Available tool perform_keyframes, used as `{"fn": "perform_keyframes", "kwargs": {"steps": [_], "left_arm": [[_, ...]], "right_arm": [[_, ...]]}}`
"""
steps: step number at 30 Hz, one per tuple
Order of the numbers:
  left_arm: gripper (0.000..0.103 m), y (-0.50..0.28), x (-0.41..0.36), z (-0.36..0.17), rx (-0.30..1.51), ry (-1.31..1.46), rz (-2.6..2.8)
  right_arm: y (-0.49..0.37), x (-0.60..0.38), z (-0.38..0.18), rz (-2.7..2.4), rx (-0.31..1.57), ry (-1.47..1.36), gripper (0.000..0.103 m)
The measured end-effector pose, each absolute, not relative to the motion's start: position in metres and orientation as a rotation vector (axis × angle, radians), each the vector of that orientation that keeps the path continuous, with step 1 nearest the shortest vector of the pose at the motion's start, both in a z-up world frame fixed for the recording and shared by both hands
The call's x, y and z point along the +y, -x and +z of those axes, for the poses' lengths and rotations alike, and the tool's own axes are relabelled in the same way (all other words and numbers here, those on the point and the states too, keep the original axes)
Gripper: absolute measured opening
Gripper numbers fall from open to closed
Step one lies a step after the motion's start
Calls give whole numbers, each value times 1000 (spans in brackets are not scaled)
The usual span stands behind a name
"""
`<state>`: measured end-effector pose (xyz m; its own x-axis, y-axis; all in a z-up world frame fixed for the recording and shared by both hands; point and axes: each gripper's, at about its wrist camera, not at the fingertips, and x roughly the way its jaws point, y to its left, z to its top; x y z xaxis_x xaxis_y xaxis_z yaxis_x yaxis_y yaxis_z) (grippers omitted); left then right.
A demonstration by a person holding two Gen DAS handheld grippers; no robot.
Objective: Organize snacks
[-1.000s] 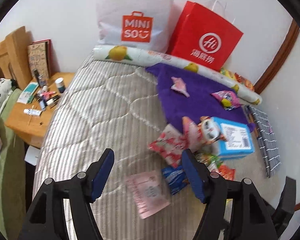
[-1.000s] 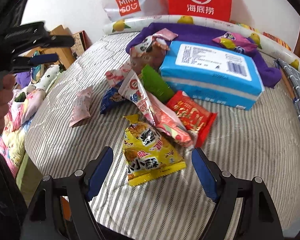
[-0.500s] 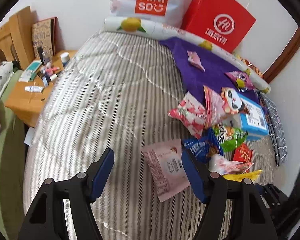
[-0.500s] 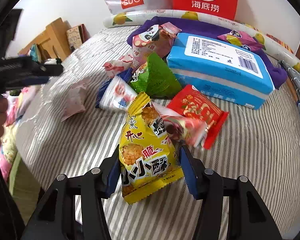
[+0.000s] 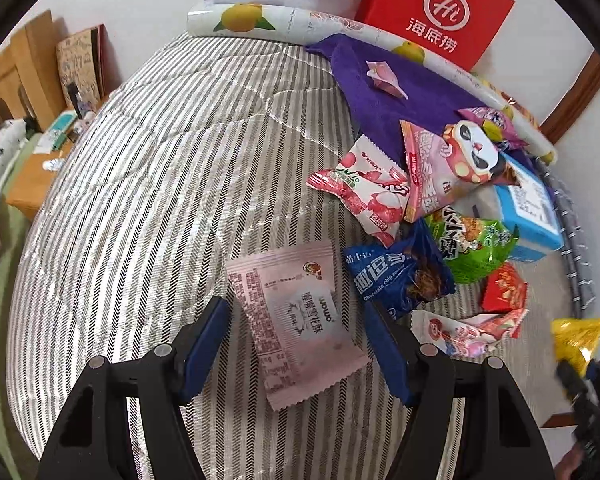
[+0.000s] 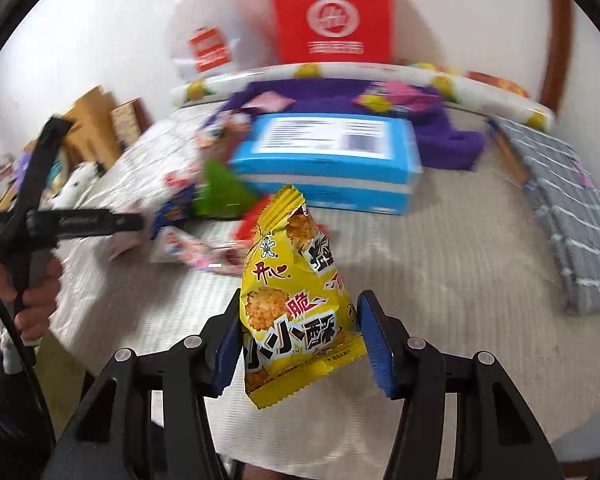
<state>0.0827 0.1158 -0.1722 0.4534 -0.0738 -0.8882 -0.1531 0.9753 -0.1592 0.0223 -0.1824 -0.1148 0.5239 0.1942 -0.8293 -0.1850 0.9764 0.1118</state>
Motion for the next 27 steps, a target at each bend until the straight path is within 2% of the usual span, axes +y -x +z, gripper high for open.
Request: {"fn": "perform_keyframes", "kwargs": {"steps": [3,7,10,19,27], "left_arm": [[65,-82,111,-173,1089,206,78],[47,-79,107,-173,1079,147,128],[41,-79,108,-171,1087,151,123],[41,-71,99,-145,1049,151,101],[41,-70,72,-118,1016,155,6]], "right_arm": [[-30,-208,-125,146,1014,-45,54],[-35,-232,-138,59,1036,-58,54],[-38,-237,-146,50,1054,-70,54],[-38,-239,-153,71,1077,-78,54],[-37,-239,-129,102,1040,-104,54]]}}
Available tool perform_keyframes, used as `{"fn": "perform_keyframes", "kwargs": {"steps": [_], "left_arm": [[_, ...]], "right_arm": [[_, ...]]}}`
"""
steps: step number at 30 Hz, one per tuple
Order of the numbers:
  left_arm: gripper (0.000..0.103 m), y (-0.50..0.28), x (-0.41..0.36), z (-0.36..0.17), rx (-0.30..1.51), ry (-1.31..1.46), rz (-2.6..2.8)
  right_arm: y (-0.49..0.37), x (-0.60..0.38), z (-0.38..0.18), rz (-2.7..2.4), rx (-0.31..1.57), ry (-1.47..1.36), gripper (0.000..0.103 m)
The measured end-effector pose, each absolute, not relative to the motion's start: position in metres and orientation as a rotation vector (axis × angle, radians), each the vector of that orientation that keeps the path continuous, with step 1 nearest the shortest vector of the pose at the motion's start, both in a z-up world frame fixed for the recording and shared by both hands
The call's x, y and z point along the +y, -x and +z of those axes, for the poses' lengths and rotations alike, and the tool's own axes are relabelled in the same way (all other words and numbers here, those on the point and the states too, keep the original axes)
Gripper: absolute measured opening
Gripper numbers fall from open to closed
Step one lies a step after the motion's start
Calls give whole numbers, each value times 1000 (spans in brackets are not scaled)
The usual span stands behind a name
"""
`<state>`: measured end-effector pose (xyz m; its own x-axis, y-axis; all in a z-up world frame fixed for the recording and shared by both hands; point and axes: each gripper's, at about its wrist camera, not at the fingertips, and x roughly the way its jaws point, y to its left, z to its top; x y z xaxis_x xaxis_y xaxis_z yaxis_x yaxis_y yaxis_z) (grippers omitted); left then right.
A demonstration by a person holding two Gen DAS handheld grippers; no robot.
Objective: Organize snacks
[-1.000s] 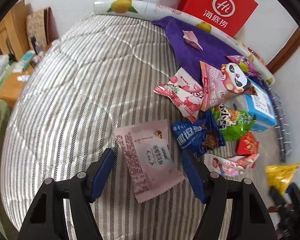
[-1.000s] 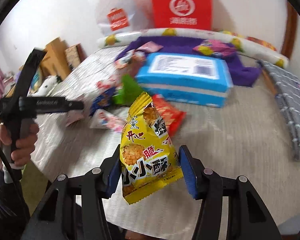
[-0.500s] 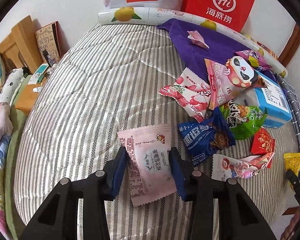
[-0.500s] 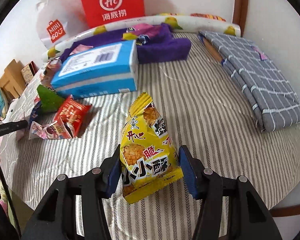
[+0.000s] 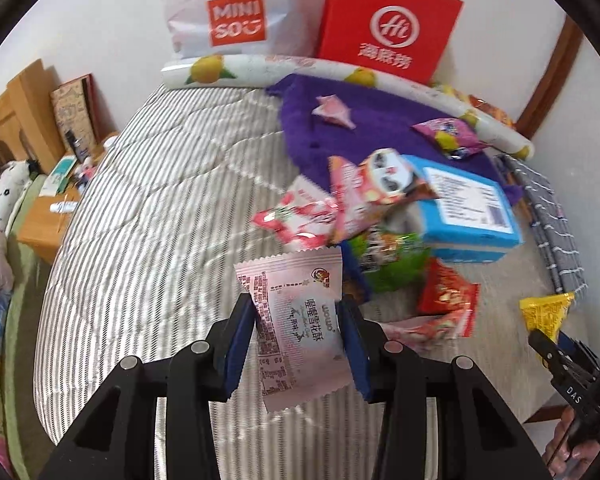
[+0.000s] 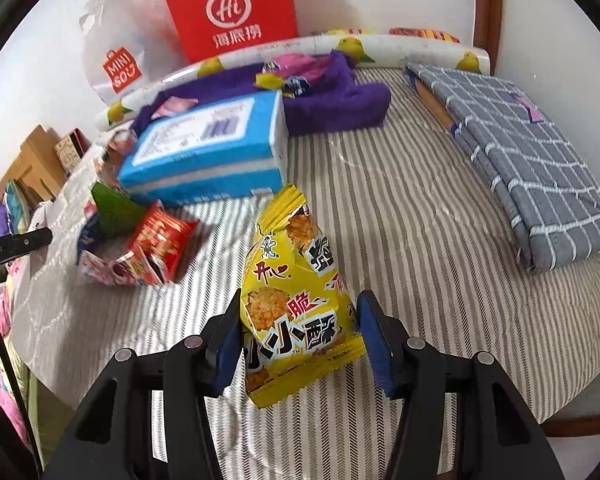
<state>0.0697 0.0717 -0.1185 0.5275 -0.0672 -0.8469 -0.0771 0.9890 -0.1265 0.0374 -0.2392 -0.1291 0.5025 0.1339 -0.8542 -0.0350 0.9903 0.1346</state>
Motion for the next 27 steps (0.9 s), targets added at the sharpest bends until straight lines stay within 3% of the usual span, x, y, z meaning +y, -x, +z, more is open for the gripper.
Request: {"fn": "perform_keyframes", "kwargs": {"steps": [27], "left_arm": [[41,-125,6,-44,905,138,-231]], "right_arm": [[-116,-222,-26,188,869,-78,54]]}}
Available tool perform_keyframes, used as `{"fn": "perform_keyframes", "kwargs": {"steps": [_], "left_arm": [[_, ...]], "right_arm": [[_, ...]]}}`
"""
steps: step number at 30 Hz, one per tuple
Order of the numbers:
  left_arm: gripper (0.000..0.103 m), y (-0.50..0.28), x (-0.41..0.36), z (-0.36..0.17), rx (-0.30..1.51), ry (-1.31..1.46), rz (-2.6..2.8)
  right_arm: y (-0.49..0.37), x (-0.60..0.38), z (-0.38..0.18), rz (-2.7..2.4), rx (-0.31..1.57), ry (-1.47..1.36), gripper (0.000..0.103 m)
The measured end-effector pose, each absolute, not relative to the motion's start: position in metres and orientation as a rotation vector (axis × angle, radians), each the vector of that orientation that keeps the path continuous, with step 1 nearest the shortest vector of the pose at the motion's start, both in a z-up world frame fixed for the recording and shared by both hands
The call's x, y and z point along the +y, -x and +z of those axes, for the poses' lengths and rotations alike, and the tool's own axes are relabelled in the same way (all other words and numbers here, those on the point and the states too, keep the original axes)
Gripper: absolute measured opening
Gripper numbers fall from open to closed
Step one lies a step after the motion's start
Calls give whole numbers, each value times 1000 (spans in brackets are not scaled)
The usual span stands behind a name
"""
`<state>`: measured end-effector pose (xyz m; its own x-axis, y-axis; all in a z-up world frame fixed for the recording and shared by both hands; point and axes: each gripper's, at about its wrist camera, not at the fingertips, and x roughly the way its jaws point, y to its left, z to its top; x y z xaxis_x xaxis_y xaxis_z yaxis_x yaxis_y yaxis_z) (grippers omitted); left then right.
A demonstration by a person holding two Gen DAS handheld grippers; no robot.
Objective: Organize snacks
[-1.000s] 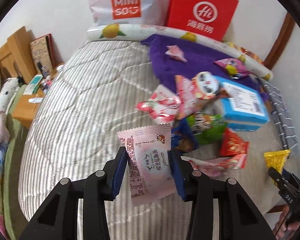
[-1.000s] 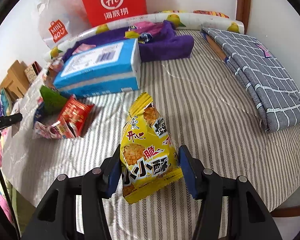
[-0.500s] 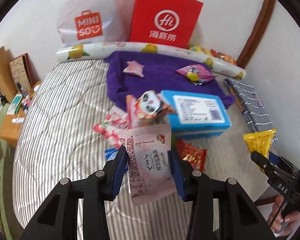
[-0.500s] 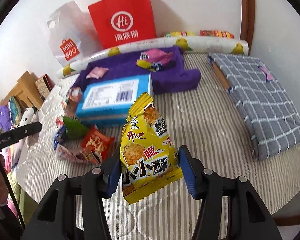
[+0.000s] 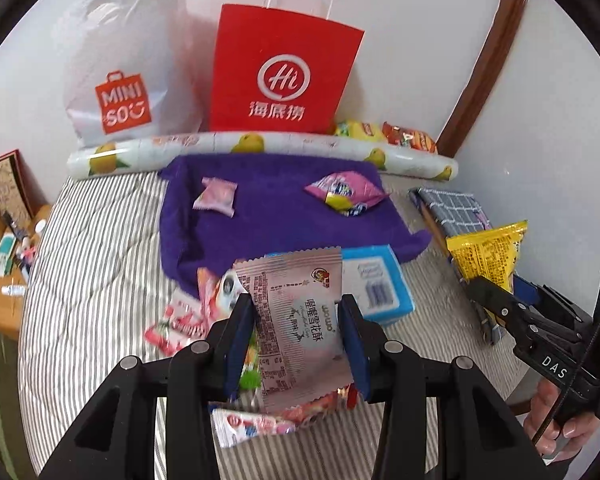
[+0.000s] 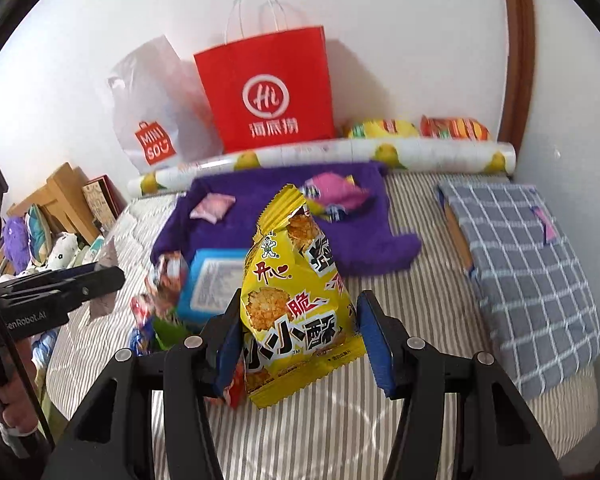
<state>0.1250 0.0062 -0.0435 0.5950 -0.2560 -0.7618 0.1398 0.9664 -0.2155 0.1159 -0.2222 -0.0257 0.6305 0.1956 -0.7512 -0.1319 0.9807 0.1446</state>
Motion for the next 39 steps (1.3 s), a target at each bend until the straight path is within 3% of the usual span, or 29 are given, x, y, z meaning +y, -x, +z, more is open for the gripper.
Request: {"fn": "perform_keyframes", "kwargs": {"steps": [24,39], "left_arm": [[41,-202,49,-55,923,177,-134],[41,-265,40,-82,980,164,-137]], "right_arm": [[-204,-233,-39,156,871,-80,54],[-267,-229,-84,169,943,-91,54]]}}
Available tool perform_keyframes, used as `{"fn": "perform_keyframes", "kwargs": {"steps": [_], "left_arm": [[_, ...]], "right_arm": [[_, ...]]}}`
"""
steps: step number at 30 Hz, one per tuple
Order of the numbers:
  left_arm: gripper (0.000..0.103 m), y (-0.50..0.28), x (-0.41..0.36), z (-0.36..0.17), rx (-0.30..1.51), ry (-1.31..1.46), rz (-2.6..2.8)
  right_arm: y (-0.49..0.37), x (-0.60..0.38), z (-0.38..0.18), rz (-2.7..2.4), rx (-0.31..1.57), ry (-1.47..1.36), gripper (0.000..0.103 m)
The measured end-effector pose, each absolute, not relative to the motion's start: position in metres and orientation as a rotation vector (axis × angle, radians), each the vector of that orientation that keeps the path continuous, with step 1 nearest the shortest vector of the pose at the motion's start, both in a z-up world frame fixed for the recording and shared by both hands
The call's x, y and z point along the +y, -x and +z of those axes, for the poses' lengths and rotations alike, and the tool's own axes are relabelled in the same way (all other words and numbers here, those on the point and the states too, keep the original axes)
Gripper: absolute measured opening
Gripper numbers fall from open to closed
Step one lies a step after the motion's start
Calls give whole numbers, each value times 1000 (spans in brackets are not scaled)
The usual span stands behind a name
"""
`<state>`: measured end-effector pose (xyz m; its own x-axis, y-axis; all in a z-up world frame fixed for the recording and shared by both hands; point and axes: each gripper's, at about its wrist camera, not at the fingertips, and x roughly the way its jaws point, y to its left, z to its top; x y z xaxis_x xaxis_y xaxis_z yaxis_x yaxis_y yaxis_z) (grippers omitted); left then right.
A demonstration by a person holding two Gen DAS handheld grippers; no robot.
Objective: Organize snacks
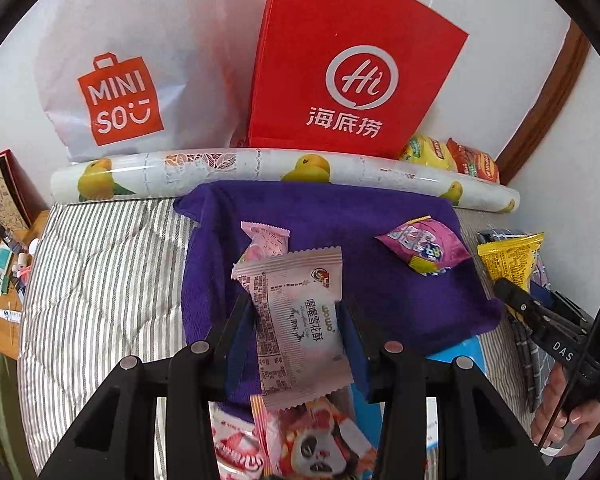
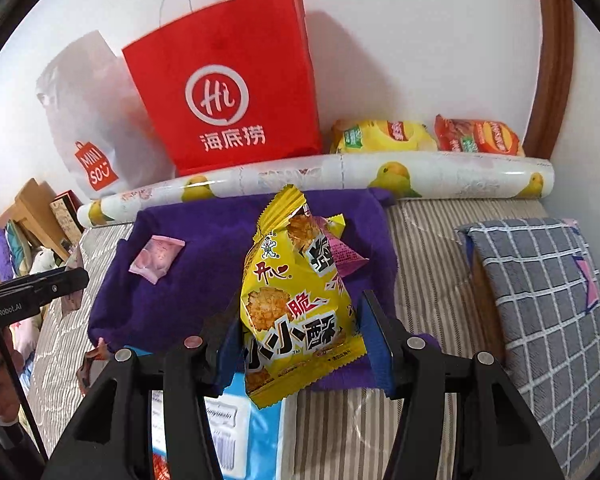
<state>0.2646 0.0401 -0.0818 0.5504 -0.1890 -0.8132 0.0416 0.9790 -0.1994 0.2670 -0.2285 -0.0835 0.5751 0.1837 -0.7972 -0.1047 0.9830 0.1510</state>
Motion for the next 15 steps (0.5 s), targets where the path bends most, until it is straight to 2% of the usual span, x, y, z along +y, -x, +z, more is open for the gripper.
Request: {"fn": "perform_keyframes", "kwargs": {"steps": [15], "left_arm": [[41,-309,35,-125,1079,143,-122]], "right_arm": [[-303,-229,-129,220,1007,-101,54]]}}
